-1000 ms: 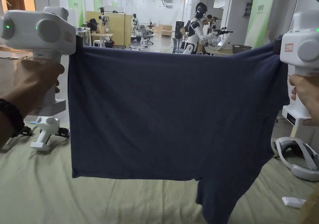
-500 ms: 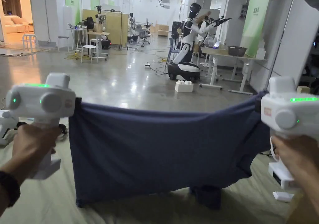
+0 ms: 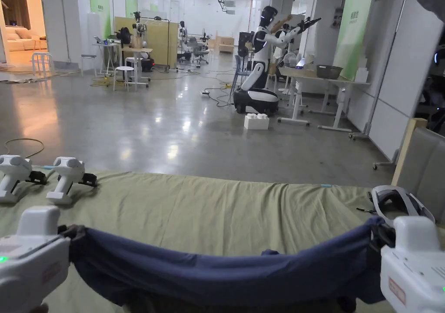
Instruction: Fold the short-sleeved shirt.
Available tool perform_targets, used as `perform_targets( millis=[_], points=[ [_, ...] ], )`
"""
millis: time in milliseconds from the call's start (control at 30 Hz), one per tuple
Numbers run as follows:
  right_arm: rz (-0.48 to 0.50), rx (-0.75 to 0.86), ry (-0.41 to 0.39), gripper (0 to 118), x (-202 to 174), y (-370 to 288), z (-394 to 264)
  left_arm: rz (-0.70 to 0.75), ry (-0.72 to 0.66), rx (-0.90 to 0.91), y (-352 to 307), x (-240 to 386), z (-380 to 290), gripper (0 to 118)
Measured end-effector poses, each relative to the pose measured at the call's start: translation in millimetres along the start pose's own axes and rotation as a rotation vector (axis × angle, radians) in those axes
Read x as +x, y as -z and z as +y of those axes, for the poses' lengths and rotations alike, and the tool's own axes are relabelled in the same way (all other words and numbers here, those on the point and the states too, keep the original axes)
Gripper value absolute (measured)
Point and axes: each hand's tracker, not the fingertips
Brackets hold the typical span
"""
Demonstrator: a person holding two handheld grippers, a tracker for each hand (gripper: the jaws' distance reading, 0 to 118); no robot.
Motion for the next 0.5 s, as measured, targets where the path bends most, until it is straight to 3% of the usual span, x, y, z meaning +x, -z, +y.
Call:
perform_targets(
  millis=[400, 500],
  points=[
    [-0.026, -0.129, 0.034, 6, 7.9, -106.5, -81.5, -0.001, -0.015, -0.079, -88.9, -34.2, -108.6, 9],
    [-0.028, -0.205, -0.03, 6, 6.0, -115.9, -107.1, 0.002, 0.0, -0.149, -88.5, -37.4, -144.0, 9]
  ],
)
